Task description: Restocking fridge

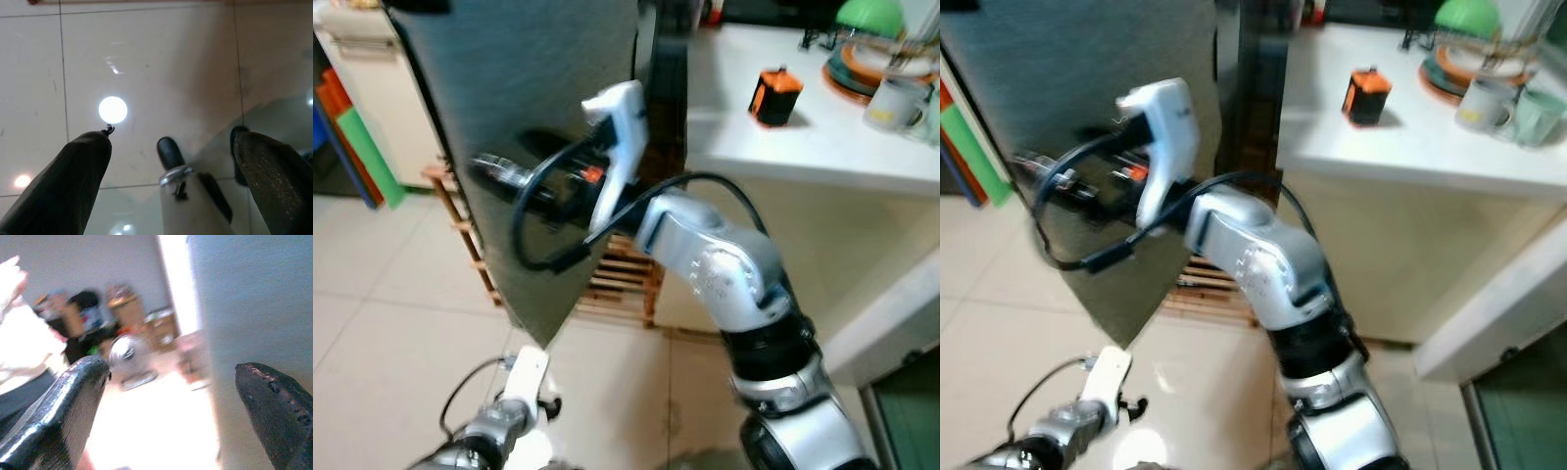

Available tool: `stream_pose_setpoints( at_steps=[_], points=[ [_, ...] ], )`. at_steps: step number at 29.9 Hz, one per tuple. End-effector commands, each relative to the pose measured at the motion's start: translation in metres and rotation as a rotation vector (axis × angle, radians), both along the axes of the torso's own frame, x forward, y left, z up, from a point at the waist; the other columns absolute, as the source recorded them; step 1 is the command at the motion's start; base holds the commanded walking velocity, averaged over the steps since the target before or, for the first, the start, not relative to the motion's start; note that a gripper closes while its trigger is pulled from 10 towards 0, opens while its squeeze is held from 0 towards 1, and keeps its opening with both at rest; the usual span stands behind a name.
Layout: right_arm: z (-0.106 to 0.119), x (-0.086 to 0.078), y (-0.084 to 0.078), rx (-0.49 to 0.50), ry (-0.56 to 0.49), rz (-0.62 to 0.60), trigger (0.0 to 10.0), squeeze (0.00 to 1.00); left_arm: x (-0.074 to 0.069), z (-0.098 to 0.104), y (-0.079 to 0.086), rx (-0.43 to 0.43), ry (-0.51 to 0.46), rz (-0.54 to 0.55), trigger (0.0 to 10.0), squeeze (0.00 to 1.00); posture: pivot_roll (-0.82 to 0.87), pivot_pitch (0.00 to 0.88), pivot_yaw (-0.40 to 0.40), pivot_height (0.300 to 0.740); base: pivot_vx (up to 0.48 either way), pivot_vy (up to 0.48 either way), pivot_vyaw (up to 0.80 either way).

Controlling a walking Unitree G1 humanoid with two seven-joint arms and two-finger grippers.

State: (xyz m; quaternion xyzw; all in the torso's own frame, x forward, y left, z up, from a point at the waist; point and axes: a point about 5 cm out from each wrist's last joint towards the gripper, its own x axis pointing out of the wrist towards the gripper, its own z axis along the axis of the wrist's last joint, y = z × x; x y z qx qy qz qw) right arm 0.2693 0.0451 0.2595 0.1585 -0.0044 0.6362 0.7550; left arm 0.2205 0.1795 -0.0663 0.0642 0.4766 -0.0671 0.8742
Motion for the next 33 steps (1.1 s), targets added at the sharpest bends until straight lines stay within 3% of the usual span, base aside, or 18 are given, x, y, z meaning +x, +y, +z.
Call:
stream_pose_setpoints(
  at_steps=[1, 3, 4, 6, 7, 10, 13, 15, 16, 19, 20, 22, 26, 30, 33],
  points=[
    [0.018, -0.015, 0.022, 0.063, -0.038, 0.106, 10.0, 0.00, 0.010, 0.007, 0.007, -0.007, -0.035, 0.024, 10.0, 0.00, -0.05, 0.013, -0.060, 0.740, 0.000, 0.000, 0.00],
    [0.021, -0.018, 0.025, 0.074, -0.053, 0.143, 10.0, 0.00, 0.013, 0.009, 0.004, -0.019, -0.051, 0.019, 10.0, 0.00, -0.05, 0.013, -0.063, 0.740, 0.000, 0.000, 0.00],
    [0.015, -0.002, 0.013, 0.065, -0.026, 0.054, 10.0, 0.00, 0.022, 0.015, -0.002, -0.032, -0.105, -0.015, 10.0, 0.00, -0.05, 0.013, -0.062, 0.740, 0.000, 0.000, 0.00],
    [0.010, 0.010, 0.000, 0.057, 0.000, -0.019, 10.0, 0.00, 0.031, 0.021, -0.008, -0.046, -0.162, -0.034, 10.0, 0.00, -0.06, 0.016, -0.057, 0.740, 0.000, 0.000, 0.00],
    [-0.003, 0.026, -0.022, 0.038, 0.034, -0.155, 10.0, 0.00, 0.042, 0.030, -0.016, -0.026, -0.256, -0.086, 10.0, 0.00, -0.06, 0.017, -0.053, 0.740, 0.000, 0.000, 0.00],
    [-0.018, 0.042, -0.050, -0.012, 0.040, -0.322, 10.0, 0.00, 0.049, 0.038, -0.028, 0.009, -0.349, -0.186, 10.0, 0.00, -0.08, 0.019, -0.042, 0.740, 0.000, 0.000, 0.00],
    [-0.046, 0.058, -0.095, -0.101, 0.060, -0.581, 10.0, 0.00, 0.045, 0.043, -0.043, 0.016, -0.508, -0.320, 10.0, 0.00, -0.10, 0.018, -0.027, 0.740, 0.000, 0.000, 0.00],
    [-0.050, 0.060, -0.104, -0.118, 0.061, -0.636, 10.0, 0.00, 0.046, 0.047, -0.047, 0.003, -0.553, -0.347, 10.0, 0.00, -0.10, 0.018, -0.027, 0.740, 0.000, 0.000, 0.00],
    [-0.055, 0.061, -0.114, -0.131, 0.066, -0.692, 10.0, 0.00, 0.050, 0.055, -0.054, -0.020, -0.607, -0.373, 10.0, 0.00, -0.11, 0.017, -0.018, 0.740, 0.000, 0.000, 0.00],
    [-0.068, 0.060, -0.140, -0.128, 0.125, -0.825, 10.0, 0.00, 0.083, 0.118, -0.083, -0.080, -0.897, -0.498, 10.0, 0.00, -0.14, 0.007, 0.002, 0.740, 0.000, 0.000, 0.00],
    [-0.071, 0.060, -0.144, -0.138, 0.126, -0.851, 10.0, 0.00, 0.089, 0.135, -0.088, -0.084, -0.955, -0.524, 10.0, 0.00, -0.14, 0.005, 0.007, 0.740, 0.000, 0.000, 0.00],
    [-0.075, 0.056, -0.148, -0.136, 0.136, -0.872, 10.0, 0.00, 0.104, 0.173, -0.094, -0.097, -1.080, -0.496, 10.0, 0.00, -0.15, 0.000, 0.016, 0.740, 0.000, 0.000, 0.00],
    [-0.078, 0.052, -0.148, -0.134, 0.135, -0.884, 10.0, 0.00, 0.128, 0.220, -0.073, 0.063, -1.256, -0.293, 10.0, 0.00, -0.16, 0.000, 0.029, 0.740, 0.000, 0.000, 0.00],
    [-0.081, 0.050, -0.149, -0.139, 0.139, -0.890, 10.0, 0.00, 0.131, 0.240, -0.060, 0.131, -1.322, -0.196, 10.0, 0.00, -0.16, 0.000, 0.034, 0.740, 0.000, 0.000, 0.00],
    [-0.086, 0.047, -0.150, -0.151, 0.147, -0.892, 10.0, 0.00, 0.118, 0.251, -0.050, 0.186, -1.359, -0.152, 10.0, 0.00, -0.16, 0.000, 0.036, 0.740, 0.000, 0.000, 0.00]
  ],
)
